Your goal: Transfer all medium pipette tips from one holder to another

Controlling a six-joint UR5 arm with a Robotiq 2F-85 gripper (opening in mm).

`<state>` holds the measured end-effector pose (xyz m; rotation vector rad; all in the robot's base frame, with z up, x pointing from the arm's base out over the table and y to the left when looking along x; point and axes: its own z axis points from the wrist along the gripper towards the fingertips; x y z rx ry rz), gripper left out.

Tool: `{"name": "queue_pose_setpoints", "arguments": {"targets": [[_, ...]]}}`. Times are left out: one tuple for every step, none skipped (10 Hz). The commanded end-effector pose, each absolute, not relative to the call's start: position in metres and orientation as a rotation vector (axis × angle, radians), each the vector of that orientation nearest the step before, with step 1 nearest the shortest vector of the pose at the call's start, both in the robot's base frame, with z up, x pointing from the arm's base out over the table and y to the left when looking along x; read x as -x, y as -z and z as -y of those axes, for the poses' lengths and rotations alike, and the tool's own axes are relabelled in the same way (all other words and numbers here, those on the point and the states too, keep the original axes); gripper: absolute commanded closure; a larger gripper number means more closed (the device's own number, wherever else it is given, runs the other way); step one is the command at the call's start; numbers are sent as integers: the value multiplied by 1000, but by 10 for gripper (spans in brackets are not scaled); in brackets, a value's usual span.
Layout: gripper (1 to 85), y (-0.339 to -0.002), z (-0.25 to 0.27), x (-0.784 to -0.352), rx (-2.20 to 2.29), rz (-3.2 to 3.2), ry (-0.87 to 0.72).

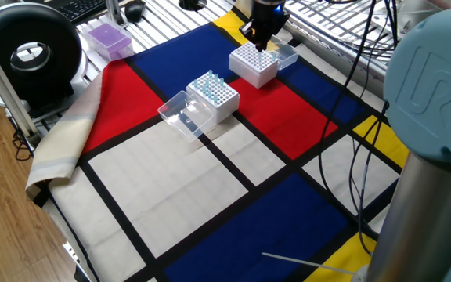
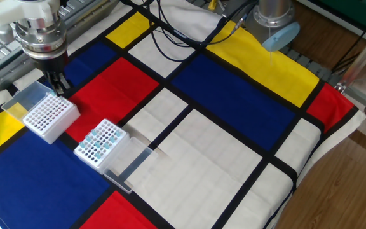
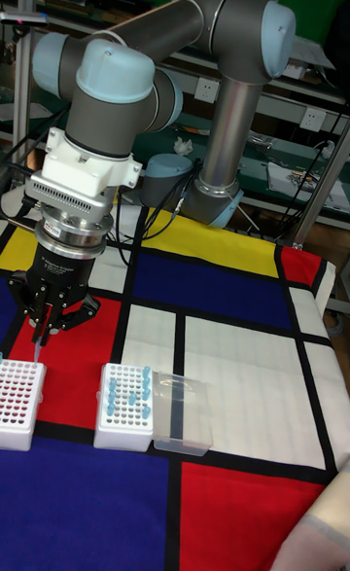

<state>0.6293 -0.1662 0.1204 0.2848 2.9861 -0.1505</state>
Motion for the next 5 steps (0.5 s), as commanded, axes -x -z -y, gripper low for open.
{"name": "queue_pose_setpoints", "arguments": {"targets": [[830,-119,166,-630,-290,-2981,132],[830,-117,167,-631,-284,-2978,131],[830,-116,167,-632,-284,-2975,131],[830,-115,167,-632,-282,-2975,131],[830,-114,167,-632,-282,-2975,131]]}}
